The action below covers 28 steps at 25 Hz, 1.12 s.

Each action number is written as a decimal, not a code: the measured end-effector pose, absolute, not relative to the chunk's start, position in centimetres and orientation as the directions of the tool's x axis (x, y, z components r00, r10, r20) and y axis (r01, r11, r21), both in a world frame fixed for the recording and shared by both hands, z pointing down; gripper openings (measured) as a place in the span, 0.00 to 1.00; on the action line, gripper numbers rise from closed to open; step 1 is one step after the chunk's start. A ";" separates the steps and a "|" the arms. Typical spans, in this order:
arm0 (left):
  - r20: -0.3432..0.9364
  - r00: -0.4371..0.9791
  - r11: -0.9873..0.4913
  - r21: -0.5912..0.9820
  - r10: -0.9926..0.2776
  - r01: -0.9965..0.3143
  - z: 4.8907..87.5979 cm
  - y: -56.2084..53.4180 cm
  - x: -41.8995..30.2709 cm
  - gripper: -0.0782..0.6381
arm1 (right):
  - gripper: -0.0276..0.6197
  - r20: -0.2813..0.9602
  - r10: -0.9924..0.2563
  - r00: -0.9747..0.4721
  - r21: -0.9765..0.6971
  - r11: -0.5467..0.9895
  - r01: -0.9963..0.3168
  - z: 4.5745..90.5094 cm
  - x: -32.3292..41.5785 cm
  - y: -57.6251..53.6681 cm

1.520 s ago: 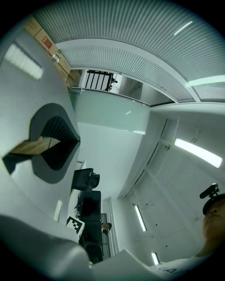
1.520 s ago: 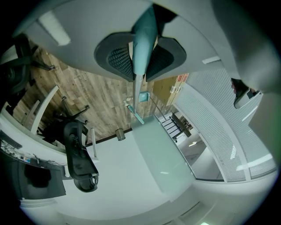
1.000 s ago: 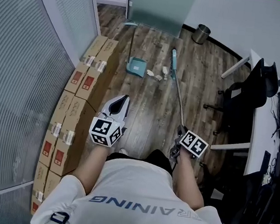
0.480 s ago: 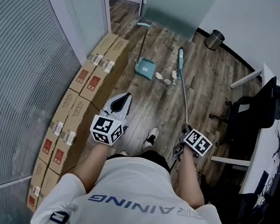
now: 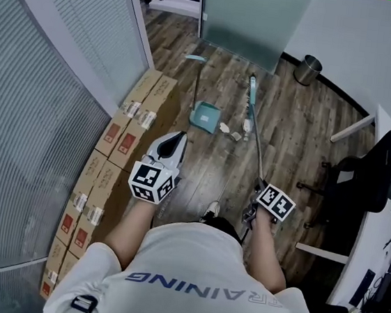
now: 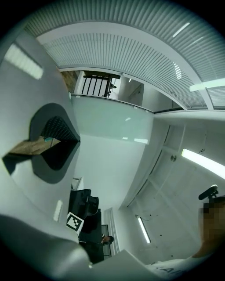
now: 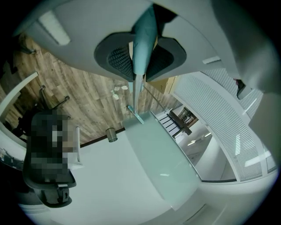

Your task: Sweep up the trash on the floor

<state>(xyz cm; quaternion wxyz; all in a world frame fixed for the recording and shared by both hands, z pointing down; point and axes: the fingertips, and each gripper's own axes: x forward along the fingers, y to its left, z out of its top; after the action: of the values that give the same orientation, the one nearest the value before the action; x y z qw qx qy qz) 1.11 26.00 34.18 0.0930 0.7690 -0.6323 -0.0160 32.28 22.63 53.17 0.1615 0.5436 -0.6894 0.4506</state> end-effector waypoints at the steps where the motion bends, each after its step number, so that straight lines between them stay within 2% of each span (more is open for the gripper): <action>1: 0.095 0.196 -0.181 0.153 -0.976 -0.972 33.9 24.7 1.5 0.11 | 0.21 0.712 -0.602 -0.362 -0.451 0.003 -0.892 53.2 32.6 21.3; 13: 0.127 0.164 -0.146 0.138 -0.978 -0.980 34.7 12.7 3.0 0.11 | 0.21 0.727 -0.569 -0.385 -0.454 0.023 -0.891 54.8 35.1 9.1; 19: 0.144 0.224 -0.200 0.164 -0.964 -0.966 36.6 6.1 2.1 0.11 | 0.21 0.751 -0.558 -0.352 -0.432 -0.013 -0.902 56.0 34.0 5.0; 28: 0.163 0.324 -0.284 0.226 -0.932 -0.932 39.6 -6.0 -5.2 0.11 | 0.21 0.803 -0.541 -0.250 -0.361 -0.108 -0.926 57.0 28.2 -2.7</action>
<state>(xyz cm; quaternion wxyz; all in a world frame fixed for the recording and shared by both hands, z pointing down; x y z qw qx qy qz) -5.17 -6.03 39.62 0.1406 0.8012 -0.5816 -0.0005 28.16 -2.68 56.96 0.2048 0.5772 -0.6356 0.4700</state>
